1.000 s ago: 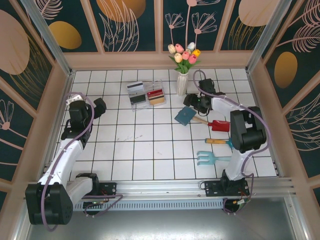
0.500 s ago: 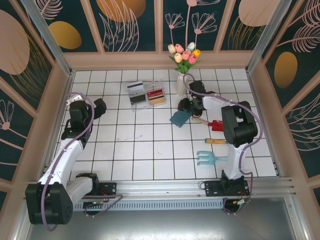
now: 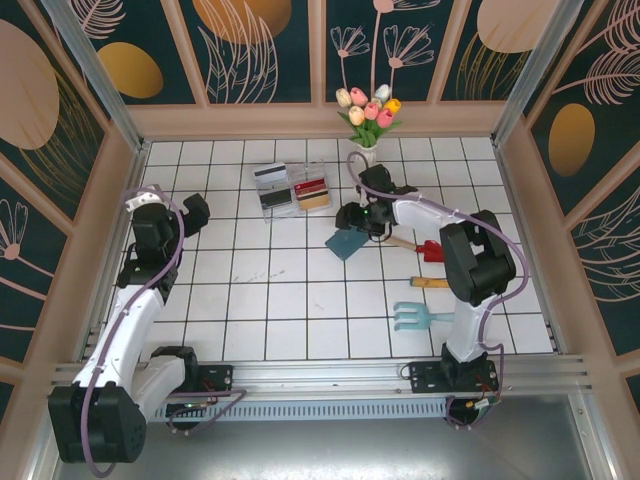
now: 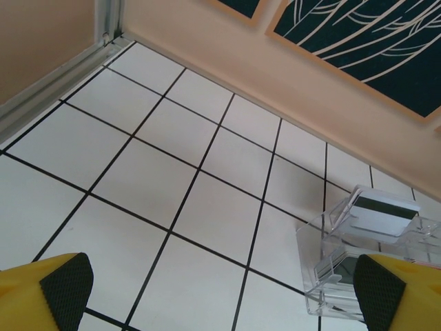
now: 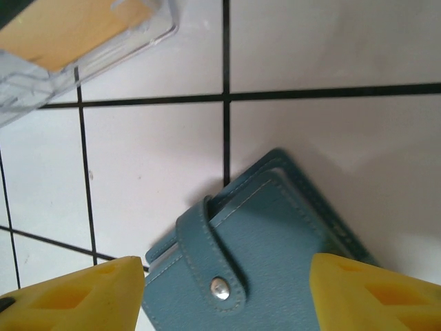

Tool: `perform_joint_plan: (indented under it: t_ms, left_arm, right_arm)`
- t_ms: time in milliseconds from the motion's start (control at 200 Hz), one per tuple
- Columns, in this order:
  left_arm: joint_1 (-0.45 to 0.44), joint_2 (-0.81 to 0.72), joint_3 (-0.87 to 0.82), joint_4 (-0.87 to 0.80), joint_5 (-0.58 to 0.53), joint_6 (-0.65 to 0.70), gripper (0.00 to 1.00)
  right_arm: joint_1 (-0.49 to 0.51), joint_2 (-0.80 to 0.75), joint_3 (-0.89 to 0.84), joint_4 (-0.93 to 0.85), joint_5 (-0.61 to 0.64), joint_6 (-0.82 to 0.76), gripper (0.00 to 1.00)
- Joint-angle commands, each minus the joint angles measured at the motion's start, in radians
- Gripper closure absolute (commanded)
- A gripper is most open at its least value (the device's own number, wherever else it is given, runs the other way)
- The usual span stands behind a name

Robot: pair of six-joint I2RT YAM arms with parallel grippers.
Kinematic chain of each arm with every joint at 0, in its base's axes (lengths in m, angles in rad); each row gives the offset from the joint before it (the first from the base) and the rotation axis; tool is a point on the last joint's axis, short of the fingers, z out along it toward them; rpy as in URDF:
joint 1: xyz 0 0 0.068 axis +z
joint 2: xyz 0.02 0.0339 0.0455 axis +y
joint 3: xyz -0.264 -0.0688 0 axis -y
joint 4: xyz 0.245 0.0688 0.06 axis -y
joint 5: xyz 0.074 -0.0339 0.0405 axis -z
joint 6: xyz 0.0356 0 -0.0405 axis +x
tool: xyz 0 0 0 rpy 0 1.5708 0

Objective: Take the credit cards out of the card holder

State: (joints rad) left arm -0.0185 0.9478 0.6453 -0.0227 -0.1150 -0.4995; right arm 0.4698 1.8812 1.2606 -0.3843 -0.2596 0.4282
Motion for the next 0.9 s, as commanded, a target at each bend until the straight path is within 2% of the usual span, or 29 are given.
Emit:
perform_joint_plan:
  t_ms: [0, 190, 480, 651, 731, 891]
  left_arm:
    - [0.005, -0.002, 0.025, -0.009, 0.035, 0.003, 0.01]
    - [0.005, 0.045, 0.039, -0.024, 0.143, 0.028, 0.01]
    - [0.005, 0.126, 0.041, -0.040, 0.279, -0.012, 0.02]
    - [-0.004, 0.155, -0.031, 0.052, 0.430, -0.118, 0.01]
    - [-0.039, 0.165, -0.077, 0.116, 0.464, -0.173, 0.02]
    - [-0.196, 0.211, -0.100, 0.146, 0.384, -0.219, 0.04]
  right_arm:
    - [0.026, 0.000, -0.016, -0.047, 0.009, 0.026, 0.34]
    - [0.072, 0.010, -0.046, -0.039, 0.061, 0.079, 0.34]
    - [0.243, -0.032, -0.130, 0.020, 0.060, 0.238, 0.34]
    - [0.216, -0.077, -0.064, -0.008, 0.126, 0.224, 0.32]
    - [0.177, -0.066, -0.039, -0.001, 0.115, 0.190, 0.30]
    - [0.144, 0.036, 0.040, 0.004, 0.053, 0.107, 0.37]
